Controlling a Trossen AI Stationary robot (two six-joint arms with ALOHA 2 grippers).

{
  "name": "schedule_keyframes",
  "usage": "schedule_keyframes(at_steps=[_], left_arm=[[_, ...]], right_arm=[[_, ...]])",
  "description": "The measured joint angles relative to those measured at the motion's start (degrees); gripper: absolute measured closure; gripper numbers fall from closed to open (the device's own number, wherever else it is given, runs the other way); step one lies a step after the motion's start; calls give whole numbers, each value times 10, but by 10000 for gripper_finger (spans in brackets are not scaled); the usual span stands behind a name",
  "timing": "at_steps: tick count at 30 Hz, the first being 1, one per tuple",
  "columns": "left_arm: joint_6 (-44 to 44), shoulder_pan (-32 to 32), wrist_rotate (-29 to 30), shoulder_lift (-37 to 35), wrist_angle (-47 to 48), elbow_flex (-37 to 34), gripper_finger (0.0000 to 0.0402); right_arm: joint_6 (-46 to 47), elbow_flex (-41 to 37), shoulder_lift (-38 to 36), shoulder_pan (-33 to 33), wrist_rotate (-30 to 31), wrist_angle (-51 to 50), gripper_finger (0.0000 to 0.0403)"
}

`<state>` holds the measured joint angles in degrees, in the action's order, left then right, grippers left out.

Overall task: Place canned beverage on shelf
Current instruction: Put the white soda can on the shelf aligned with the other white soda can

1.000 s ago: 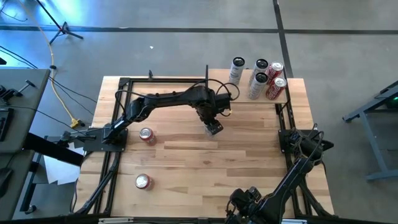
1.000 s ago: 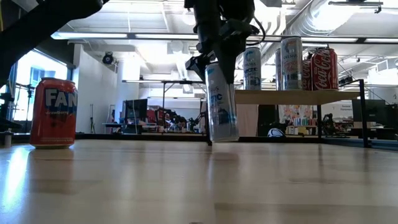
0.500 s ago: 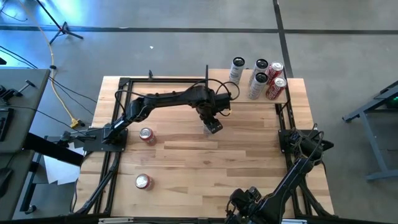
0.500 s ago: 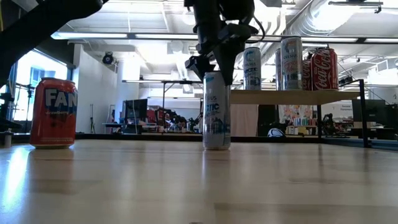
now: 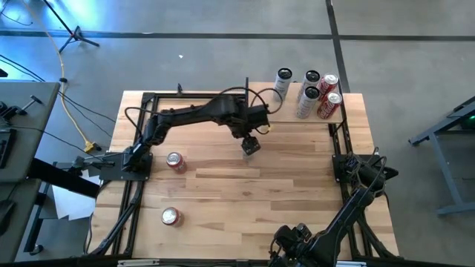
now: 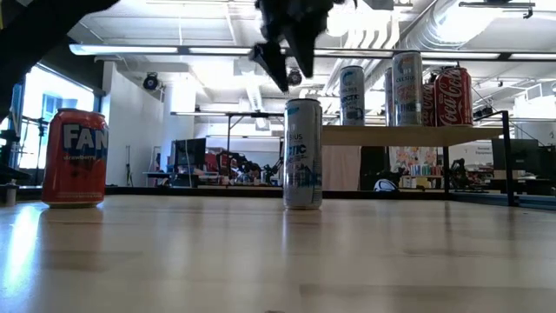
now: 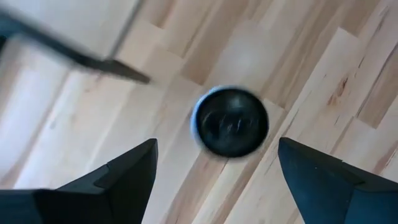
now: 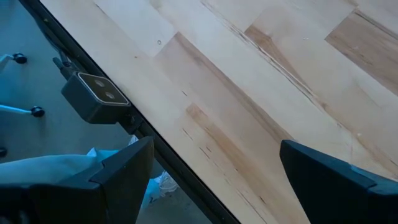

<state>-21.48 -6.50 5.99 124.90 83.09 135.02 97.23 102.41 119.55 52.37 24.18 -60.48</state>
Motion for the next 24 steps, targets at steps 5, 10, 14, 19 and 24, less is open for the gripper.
schedule_keyframes(at_steps=[5,10,14,19,24], left_arm=[[-14,26,81,-56,31,0,91],[-82,76,208,-119,73,-2,91],[-162,133,291,-192,70,-65,91],[-298,209,325,-307,70,-207,92],[-435,290,356,-414,70,-368,92]], right_arm=[[0,0,0,0,-3,2,66],[0,0,0,0,-4,6,66],[0,0,0,0,-5,13,66],[0,0,0,0,-6,20,66],[0,0,0,0,-6,20,66]])
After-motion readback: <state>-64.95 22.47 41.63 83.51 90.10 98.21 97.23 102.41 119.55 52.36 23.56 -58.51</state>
